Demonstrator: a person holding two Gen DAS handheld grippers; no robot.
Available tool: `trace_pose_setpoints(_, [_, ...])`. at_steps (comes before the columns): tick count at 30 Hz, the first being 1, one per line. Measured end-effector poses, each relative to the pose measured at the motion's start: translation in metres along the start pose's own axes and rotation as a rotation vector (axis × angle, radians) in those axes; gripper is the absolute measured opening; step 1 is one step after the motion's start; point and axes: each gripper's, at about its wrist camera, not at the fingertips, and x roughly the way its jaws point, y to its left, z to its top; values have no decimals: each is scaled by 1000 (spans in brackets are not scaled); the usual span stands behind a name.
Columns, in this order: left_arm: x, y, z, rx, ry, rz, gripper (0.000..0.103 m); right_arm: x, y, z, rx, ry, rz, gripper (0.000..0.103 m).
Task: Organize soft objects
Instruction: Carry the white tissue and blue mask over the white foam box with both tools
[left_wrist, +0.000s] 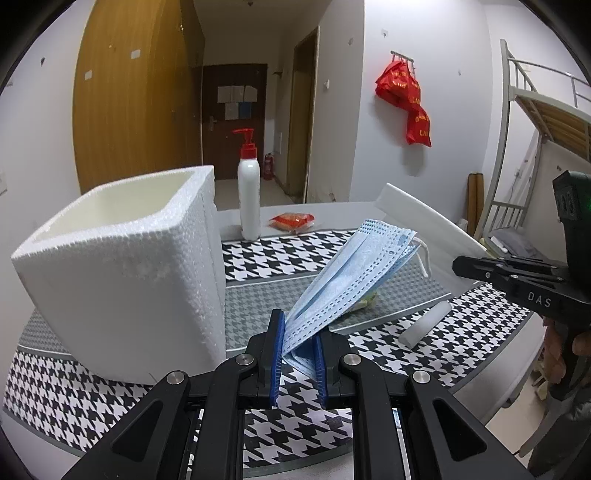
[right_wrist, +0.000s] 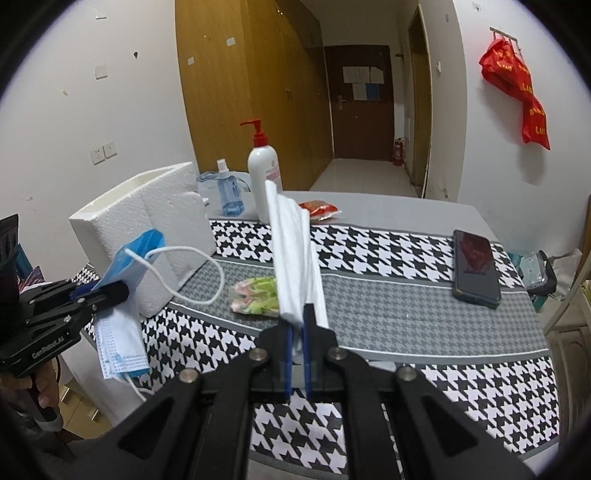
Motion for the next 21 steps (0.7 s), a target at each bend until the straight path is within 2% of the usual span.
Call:
trace_pose_setpoints(3, [-7, -1, 2, 18, -27, 2, 16, -5, 4, 1, -2, -10, 2, 7])
trace_pose_setpoints(21, [-26, 12, 10, 8, -74, 17, 16, -16, 30, 9, -31, -57, 29, 7])
